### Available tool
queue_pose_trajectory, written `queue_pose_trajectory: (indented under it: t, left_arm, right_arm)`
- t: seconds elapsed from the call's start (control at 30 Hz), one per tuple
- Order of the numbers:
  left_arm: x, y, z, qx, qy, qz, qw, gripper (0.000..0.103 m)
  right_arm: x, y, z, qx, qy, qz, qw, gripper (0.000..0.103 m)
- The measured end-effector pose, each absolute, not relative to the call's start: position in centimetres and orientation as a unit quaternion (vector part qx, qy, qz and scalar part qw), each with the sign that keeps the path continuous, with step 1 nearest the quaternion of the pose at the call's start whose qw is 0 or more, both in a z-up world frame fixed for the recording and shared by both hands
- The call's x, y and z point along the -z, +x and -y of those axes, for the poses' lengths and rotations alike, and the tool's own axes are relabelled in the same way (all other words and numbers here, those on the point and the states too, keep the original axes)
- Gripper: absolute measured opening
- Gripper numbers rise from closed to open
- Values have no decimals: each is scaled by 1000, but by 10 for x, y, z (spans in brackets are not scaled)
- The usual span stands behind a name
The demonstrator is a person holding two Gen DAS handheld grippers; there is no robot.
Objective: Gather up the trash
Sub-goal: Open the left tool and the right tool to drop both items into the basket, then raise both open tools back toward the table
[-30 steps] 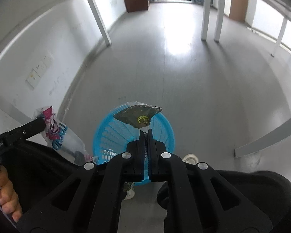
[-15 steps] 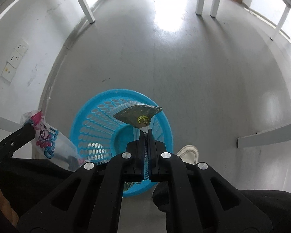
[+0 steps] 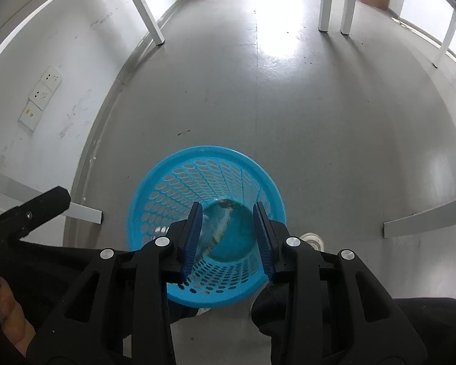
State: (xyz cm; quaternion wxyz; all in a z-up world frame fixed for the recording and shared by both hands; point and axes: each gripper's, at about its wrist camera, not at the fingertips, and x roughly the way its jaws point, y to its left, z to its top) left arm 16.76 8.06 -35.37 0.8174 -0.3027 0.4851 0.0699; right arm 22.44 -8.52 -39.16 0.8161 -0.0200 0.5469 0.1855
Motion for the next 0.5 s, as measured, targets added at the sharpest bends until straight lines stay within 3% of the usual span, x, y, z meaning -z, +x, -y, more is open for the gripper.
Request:
queue_pose_trajectory:
  t: [0.4, 0.5]
  left_arm:
    - [325, 135, -83, -83, -298, -466, 829, 41]
    - [316, 126, -78, -73, -280, -459, 840, 41]
  right_arm:
    - [342, 178, 104, -201, -28, -529, 824, 40]
    - [325, 163, 115, -209, -21, -518, 829, 47]
